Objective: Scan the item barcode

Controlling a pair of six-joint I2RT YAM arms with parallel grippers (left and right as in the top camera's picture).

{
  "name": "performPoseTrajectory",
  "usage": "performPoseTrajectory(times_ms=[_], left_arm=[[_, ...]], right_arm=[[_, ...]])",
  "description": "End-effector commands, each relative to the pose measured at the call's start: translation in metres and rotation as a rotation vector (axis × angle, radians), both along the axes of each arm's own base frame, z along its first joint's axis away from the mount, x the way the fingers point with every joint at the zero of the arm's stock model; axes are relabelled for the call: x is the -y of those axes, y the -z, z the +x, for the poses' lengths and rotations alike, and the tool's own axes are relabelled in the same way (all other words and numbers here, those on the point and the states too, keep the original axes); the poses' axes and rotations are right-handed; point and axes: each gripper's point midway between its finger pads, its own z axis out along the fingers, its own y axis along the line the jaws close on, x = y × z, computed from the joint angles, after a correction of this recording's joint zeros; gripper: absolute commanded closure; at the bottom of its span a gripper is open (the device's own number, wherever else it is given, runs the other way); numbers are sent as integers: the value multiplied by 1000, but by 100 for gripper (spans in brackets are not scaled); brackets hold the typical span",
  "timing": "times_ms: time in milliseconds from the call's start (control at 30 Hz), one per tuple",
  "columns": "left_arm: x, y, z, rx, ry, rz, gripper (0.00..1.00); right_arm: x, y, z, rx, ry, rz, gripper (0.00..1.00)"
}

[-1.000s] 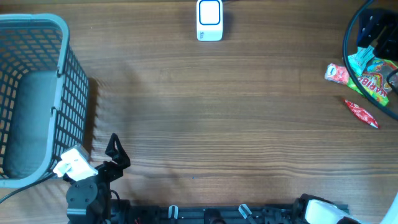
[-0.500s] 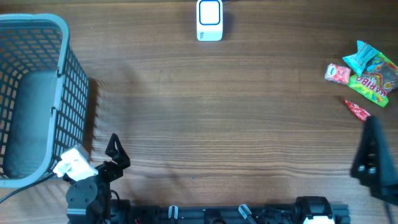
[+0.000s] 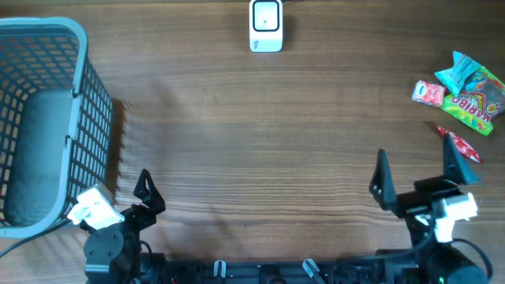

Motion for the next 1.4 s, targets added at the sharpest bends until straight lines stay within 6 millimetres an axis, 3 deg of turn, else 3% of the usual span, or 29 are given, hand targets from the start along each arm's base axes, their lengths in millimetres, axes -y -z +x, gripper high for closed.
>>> performPoseTrajectory(times_ms=[0, 100, 233, 467, 533, 1367], left_arm=[[-1, 0, 0, 3, -1, 14, 0], [-1, 0, 0, 3, -1, 14, 0], [-1, 0, 0, 3, -1, 14, 0], [-1, 0, 0, 3, -1, 14, 0], [-1, 0, 0, 3, -1, 14, 0], [-2, -3, 2, 22, -11, 13, 0]], right_arm=[[7, 18, 8, -26, 39, 20, 0], [15, 45, 22, -89, 81, 39, 0], [17, 96, 42, -198, 94, 39, 0], [17, 154, 55, -369, 98, 30, 0], [17, 180, 57, -479, 99, 25, 0], [18, 186, 59, -505, 106, 25, 0]])
